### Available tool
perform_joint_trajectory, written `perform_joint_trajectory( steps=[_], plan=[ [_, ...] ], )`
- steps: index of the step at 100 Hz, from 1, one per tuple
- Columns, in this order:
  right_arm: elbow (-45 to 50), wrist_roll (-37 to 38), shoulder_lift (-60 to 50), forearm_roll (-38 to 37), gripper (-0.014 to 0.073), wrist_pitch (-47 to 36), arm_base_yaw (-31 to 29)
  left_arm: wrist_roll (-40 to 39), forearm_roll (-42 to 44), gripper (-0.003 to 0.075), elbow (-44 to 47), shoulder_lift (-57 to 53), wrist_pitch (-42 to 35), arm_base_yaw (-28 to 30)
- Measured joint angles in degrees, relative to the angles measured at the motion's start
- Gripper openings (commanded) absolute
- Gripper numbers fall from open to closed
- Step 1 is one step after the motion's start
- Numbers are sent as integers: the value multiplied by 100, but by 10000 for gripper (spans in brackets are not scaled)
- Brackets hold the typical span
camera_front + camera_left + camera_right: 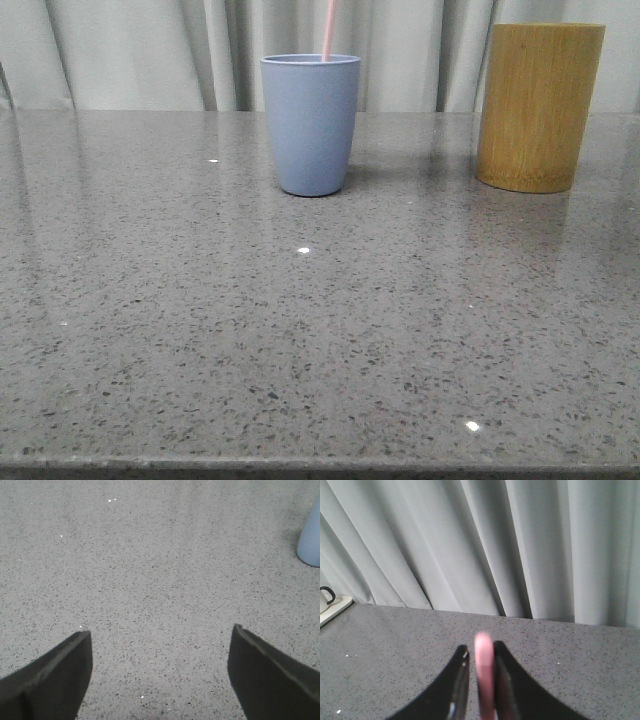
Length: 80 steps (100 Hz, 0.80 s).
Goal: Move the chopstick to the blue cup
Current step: 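Carry the pink stick over the blue cup and release it inside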
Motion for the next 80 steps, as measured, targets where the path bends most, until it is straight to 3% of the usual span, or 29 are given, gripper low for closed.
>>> perform_joint_trajectory(
  steps=[12, 32, 48, 80],
  plan=[
    [0, 0, 0, 0, 406, 14, 0, 0, 0, 546, 0, 0, 0, 0],
    [0, 0, -37, 0, 402, 189, 0, 0, 0, 546, 0, 0, 0, 0],
    [0, -162, -355, -66, 402, 799, -127, 0, 0, 546, 0, 0, 0, 0],
    [420, -544, -1680, -427, 402, 2324, -1090, 0, 0, 546, 0, 0, 0, 0]
  ],
)
